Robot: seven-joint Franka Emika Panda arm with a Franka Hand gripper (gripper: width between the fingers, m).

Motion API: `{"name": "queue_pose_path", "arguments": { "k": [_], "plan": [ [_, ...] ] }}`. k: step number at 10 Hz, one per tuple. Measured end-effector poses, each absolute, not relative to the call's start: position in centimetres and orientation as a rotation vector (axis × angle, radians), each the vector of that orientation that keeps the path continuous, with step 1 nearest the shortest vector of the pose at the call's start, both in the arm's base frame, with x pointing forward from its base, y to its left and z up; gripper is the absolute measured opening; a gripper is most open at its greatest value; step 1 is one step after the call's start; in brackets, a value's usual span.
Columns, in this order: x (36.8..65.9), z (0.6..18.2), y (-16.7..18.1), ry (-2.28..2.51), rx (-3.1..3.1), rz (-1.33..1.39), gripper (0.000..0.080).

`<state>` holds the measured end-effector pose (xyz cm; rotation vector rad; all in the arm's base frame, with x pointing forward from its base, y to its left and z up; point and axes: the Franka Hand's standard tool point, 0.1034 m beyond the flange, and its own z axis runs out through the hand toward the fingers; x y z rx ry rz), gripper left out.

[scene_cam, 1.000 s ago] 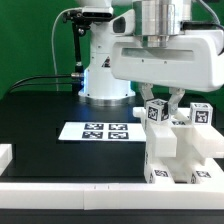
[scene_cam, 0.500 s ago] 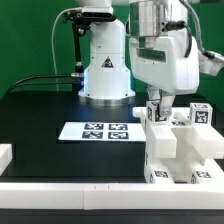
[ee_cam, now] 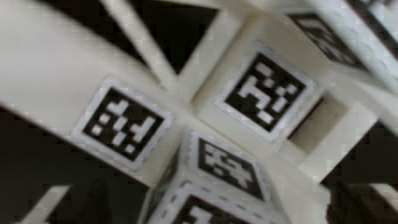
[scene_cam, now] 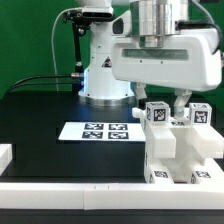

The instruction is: Assemble chair

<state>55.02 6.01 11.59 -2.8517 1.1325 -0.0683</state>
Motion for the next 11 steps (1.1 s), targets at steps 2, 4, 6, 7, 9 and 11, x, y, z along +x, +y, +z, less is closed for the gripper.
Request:
{"name": "queue_pose_path", "arguments": {
  "k": [2, 4, 6, 7, 9, 11],
  "plan": [
    [55.04, 11.57, 5.86, 0.955, -2.919, -0.076, 0.0647],
    [55.24, 11.57, 5.76, 0.556, -3.042, -0.127, 0.0649],
    [55.15, 11.56, 5.40, 0.298, -3.092, -0.173, 0.0649],
    [55.16, 11.49, 5.41, 0.334, -3.087, -0.171, 0.0620],
    [55.14, 11.44, 5.42, 0.451, -3.068, -0.168, 0.0441],
    [55.15, 11.40, 5.50, 0.727, -3.004, -0.163, 0.0281]
  ]
}}
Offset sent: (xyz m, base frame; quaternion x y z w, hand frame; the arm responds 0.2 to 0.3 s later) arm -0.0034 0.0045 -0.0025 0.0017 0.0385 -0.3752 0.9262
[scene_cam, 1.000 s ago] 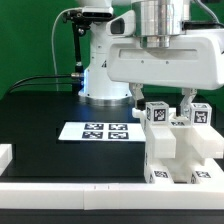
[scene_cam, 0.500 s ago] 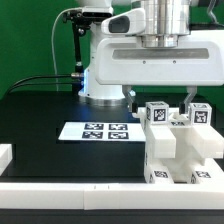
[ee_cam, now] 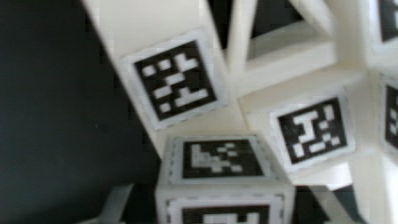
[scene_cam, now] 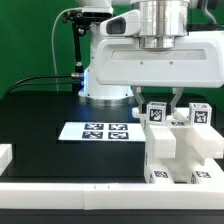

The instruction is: Assemble chair

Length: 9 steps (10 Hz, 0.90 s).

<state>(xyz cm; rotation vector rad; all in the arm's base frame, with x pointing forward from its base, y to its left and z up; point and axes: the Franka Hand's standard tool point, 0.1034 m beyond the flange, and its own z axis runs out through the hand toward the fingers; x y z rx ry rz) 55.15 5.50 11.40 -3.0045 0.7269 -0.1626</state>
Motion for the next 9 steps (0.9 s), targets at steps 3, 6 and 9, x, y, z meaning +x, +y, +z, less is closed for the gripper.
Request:
{"name": "queue_pose_path", "arguments": {
  "k": [3, 6, 9],
  "plan": [
    [55.16, 11.42, 5.51, 1.348, -2.758, -0.148, 0.0281],
    [55.03, 11.27, 5.22, 1.935, -2.286, -0.084, 0.0281],
    [54.99, 11.27, 5.32, 2.033, -2.187, -0.071, 0.0282]
  ]
}}
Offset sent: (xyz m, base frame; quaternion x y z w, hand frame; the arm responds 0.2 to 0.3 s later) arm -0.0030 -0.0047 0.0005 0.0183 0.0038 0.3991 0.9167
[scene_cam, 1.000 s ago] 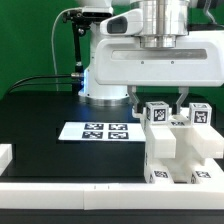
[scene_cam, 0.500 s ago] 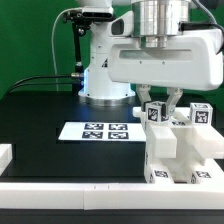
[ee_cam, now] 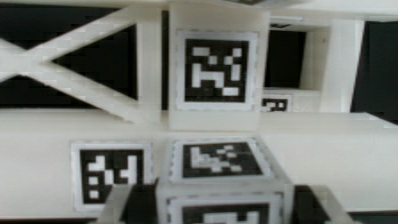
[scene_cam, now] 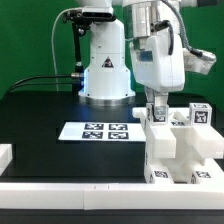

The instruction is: Assemble chair

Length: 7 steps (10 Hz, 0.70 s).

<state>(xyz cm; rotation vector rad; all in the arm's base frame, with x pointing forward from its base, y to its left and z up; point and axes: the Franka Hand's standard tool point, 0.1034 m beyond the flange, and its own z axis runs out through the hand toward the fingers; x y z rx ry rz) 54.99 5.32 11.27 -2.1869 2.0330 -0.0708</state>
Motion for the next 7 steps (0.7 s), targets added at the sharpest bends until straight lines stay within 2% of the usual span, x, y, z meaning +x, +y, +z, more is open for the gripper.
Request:
{"name": "queue_pose_path", "arguments": {
  "k": [1, 2, 3, 4, 7],
  "plan": [
    [54.92, 11.21, 5.40, 1.962, -2.263, -0.072, 0.0356],
    [54.92, 11.31, 5.47, 1.772, -2.426, -0.065, 0.0356],
    [55.14, 11.57, 5.07, 1.605, -2.534, -0.076, 0.0555],
    [55.06, 11.66, 5.04, 1.425, -2.644, -0.079, 0.0620],
    [54.88, 11.49, 5.02, 1.135, -2.792, -0.082, 0.0648]
  ]
}}
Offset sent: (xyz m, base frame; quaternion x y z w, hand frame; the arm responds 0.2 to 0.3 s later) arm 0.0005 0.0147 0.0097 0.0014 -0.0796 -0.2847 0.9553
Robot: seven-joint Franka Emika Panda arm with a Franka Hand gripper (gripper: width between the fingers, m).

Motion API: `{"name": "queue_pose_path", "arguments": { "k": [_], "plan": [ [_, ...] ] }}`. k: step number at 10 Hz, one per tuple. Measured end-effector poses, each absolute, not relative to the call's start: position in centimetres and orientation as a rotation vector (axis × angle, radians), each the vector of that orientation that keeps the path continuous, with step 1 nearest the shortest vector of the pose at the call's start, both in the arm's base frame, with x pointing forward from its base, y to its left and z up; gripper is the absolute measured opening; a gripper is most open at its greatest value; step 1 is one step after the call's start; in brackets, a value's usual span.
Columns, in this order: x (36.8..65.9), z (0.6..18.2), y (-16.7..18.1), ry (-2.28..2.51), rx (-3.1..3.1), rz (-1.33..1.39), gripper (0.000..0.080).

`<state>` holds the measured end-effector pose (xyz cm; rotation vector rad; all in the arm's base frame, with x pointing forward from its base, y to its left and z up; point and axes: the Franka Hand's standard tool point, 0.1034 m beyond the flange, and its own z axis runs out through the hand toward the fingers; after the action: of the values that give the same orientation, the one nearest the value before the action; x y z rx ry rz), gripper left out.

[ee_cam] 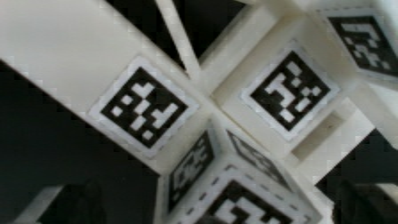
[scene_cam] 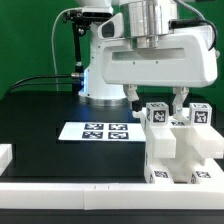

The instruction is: Assemble chair

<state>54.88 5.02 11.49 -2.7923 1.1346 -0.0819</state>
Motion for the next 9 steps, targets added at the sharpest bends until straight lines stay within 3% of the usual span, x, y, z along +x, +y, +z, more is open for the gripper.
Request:
{"name": "queue_pose_path", "arguments": {
  "k": [2, 3, 5, 6, 7, 8, 9],
  "plan": [
    [54.85, 11.46, 5.08, 0.906, -2.889, -0.097, 0.0649],
    [54.69, 11.38, 5.84, 0.472, -3.032, -0.112, 0.0649],
    [54.68, 11.32, 5.70, 0.481, -3.030, -0.111, 0.0649],
    [54.67, 11.30, 5.71, 0.499, -3.027, -0.110, 0.0549],
    [54.66, 11.26, 5.73, 0.587, -3.008, -0.105, 0.0365],
    [54.67, 11.24, 5.73, 0.736, -2.973, -0.099, 0.0365],
    [54.88, 11.36, 5.83, 0.910, -2.922, -0.098, 0.0281]
  ]
}}
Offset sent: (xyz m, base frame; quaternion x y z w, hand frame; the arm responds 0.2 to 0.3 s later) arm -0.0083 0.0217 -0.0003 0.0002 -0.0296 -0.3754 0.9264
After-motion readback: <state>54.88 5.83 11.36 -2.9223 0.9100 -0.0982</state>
